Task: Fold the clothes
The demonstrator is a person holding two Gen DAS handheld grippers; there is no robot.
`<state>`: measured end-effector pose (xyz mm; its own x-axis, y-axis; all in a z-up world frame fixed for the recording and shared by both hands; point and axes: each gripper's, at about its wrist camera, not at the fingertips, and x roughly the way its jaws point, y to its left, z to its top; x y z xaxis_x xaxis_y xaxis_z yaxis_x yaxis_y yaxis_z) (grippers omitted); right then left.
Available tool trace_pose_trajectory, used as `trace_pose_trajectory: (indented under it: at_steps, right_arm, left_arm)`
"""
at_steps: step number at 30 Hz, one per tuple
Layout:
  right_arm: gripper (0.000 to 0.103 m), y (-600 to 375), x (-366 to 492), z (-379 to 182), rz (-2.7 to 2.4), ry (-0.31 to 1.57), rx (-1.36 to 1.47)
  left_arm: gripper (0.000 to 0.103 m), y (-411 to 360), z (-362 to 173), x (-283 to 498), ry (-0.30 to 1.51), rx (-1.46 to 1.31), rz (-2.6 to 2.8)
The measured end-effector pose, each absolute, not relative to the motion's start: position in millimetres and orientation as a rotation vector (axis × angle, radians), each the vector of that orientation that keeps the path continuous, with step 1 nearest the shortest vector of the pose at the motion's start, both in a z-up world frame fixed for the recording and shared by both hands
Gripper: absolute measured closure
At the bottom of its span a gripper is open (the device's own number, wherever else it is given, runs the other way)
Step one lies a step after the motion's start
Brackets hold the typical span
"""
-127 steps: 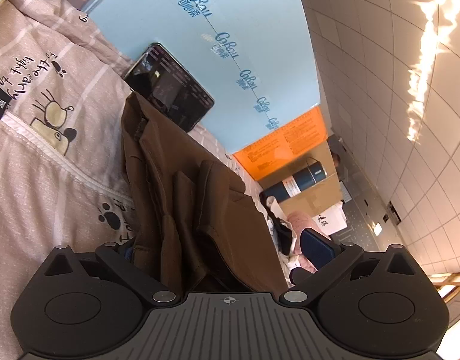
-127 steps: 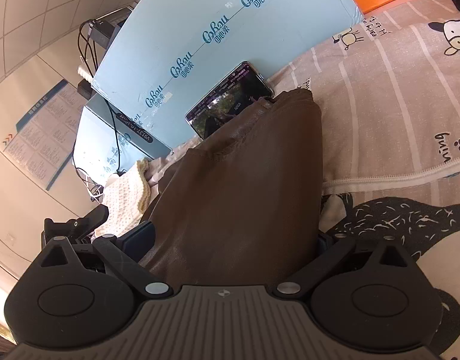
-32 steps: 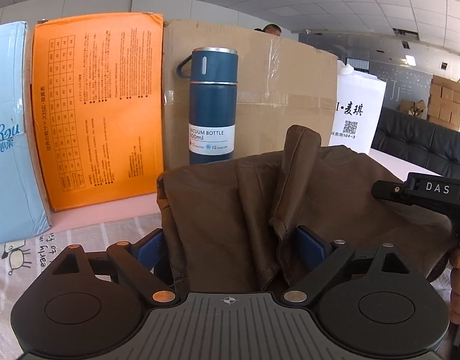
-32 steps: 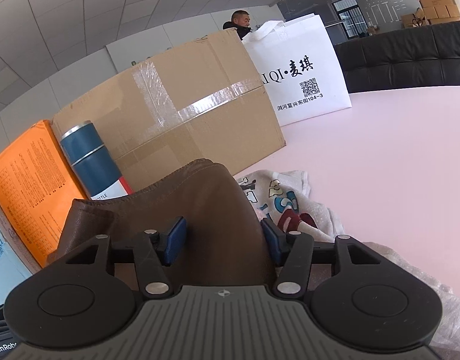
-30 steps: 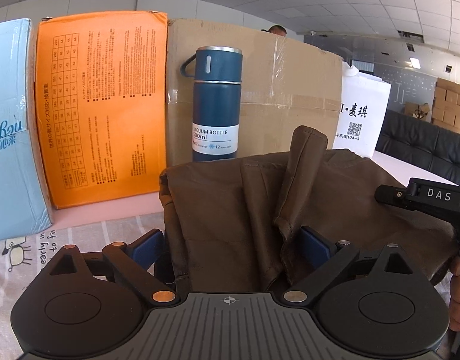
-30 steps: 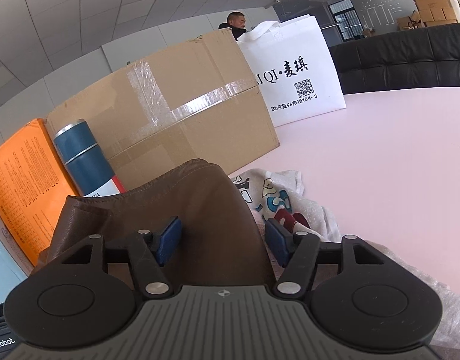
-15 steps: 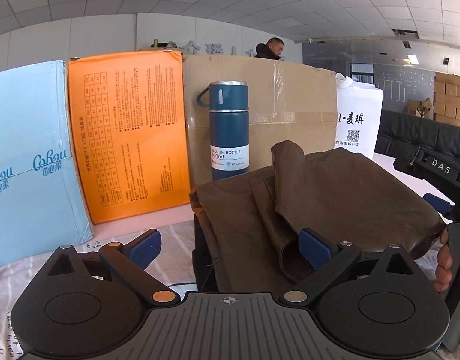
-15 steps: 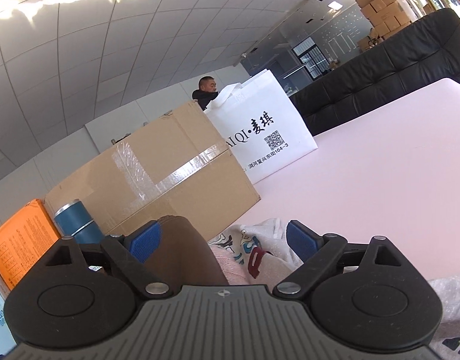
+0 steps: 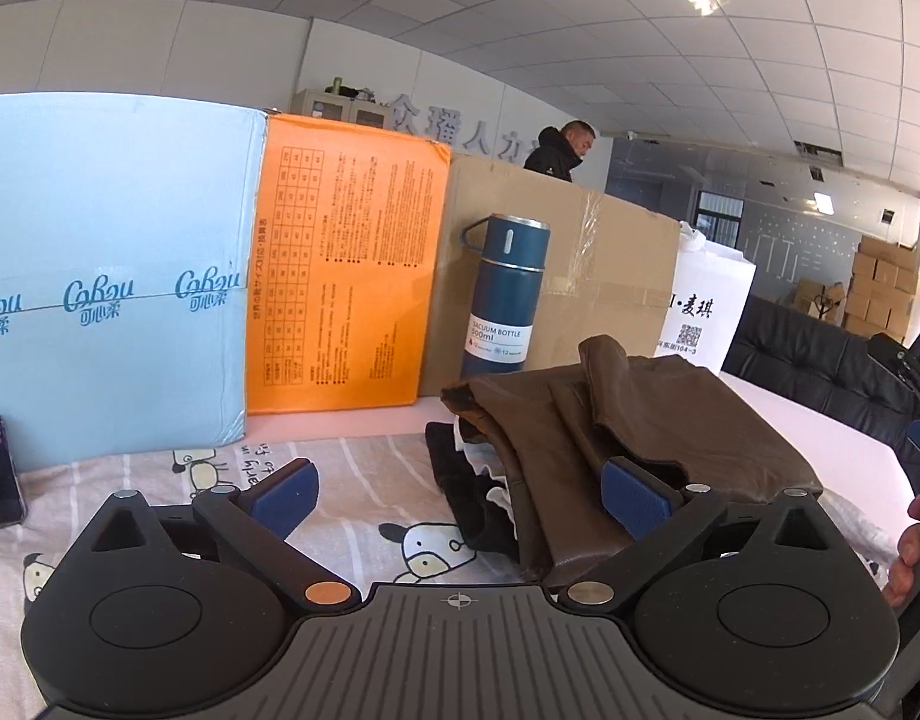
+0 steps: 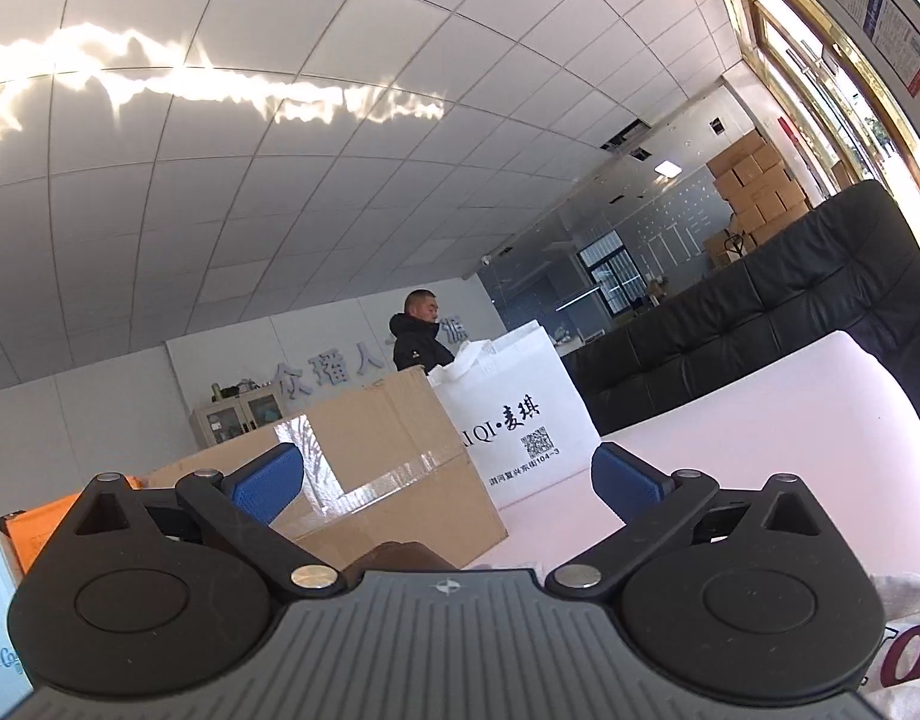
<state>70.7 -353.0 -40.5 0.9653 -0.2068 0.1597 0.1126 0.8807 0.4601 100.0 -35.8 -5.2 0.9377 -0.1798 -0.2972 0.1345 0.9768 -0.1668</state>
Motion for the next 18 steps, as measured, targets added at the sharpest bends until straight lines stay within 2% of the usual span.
trace_pose_trajectory:
  at_steps: [10,18]
  right_arm:
    - [0.000,-289.6,-34.7,22.0,-0.085,-0.318,0.322]
    - [0.000,-233.0,-64.7,47.7,-0.245,-0.202,0.198]
  left_arm:
    - [0.000,-7.0,21.4,61.7,0.226,-0.277,-0.343]
    - [0.000,2.6,40.5,40.1,0.168,-0.270,-0.400]
